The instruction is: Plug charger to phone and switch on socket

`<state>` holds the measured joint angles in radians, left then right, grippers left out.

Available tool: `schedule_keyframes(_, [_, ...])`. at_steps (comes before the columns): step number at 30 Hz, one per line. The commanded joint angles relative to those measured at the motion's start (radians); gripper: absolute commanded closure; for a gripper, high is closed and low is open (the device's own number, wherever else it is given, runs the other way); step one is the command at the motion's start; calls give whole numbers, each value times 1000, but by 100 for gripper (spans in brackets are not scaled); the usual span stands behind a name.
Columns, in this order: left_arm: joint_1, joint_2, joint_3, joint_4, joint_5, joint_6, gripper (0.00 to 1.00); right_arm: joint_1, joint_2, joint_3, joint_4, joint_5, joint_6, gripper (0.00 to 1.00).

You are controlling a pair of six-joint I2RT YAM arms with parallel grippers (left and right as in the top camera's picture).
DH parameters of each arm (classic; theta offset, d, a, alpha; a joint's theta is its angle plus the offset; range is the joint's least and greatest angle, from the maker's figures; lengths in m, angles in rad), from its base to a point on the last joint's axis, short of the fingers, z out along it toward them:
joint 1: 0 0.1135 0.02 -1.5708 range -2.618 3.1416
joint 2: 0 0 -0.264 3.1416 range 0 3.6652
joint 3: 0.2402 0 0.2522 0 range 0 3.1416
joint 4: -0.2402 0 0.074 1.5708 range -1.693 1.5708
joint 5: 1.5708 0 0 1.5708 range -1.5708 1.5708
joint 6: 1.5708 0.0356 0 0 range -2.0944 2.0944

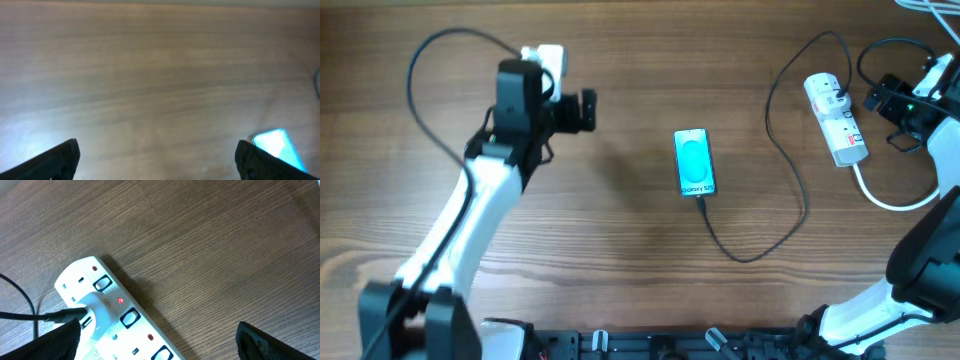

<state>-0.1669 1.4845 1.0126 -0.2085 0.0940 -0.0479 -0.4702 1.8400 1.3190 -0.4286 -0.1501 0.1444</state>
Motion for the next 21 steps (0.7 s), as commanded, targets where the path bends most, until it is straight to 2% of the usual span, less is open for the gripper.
schedule_keyframes(1, [50, -115, -247, 141, -23, 17, 0, 1, 18, 8, 2, -15, -13, 0])
schedule_keyframes(5, [116, -250, -557, 397, 43, 0, 0, 1, 18, 8, 2, -15, -13, 0])
schedule_keyframes(8, [126, -315, -694, 491, 48, -48, 0, 1, 18, 8, 2, -15, -13, 0])
schedule_keyframes(13, [128, -360, -754, 489, 51, -65, 0, 1, 18, 8, 2, -15, -13, 0])
schedule_keyframes(21, [209, -439, -861, 488, 96, -65, 0, 1, 18, 8, 2, -15, -13, 0])
